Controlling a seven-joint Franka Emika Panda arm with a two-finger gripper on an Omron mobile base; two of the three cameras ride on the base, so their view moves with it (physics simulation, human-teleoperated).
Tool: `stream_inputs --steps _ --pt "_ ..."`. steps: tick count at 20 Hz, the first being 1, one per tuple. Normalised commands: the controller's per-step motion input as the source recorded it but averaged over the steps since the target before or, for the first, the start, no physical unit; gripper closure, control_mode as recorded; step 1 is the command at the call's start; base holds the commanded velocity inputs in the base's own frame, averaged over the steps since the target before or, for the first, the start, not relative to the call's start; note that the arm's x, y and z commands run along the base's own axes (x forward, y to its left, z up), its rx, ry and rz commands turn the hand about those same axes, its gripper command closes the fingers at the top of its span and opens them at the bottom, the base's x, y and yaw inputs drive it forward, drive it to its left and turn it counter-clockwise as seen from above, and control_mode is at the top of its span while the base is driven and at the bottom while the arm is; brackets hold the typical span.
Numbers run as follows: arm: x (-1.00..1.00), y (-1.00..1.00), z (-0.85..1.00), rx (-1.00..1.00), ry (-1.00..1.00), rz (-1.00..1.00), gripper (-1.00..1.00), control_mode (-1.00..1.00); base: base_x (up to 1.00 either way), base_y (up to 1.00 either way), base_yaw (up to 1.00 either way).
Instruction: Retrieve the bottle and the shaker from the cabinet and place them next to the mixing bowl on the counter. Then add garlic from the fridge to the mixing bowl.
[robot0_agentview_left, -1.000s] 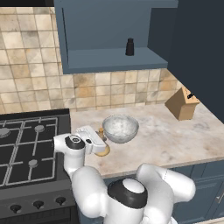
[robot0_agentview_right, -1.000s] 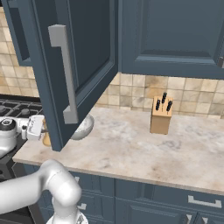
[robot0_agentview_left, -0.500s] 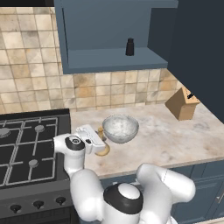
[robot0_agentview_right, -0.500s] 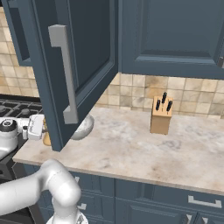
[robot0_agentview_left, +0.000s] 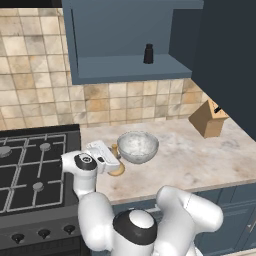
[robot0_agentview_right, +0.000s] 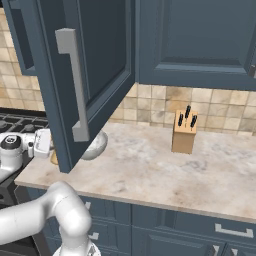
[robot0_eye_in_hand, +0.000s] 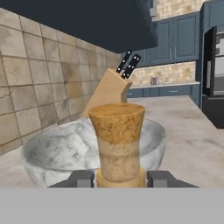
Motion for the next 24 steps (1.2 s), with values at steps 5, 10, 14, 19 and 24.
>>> stream_inputs --steps 5,10,14,19,24 --pt "0.19 0.03 0.00 0.00 -0.09 0.00 1.00 -1.00 0.00 0.00 0.00" --pt "0.25 0.00 0.00 0.00 -0.01 0.00 1.00 -1.00 0.00 0.00 0.00" --pt "0.06 0.00 -0.10 0.00 0.01 0.00 1.00 -1.00 0.00 0.00 0.00" --pt "0.00 0.00 -0.16 0.02 0.00 0.00 1.00 -1.00 0.00 0.00 0.00" --pt "0.00 0.00 -0.06 0.01 0.00 0.00 -1.00 -1.00 0.00 0.00 0.00"
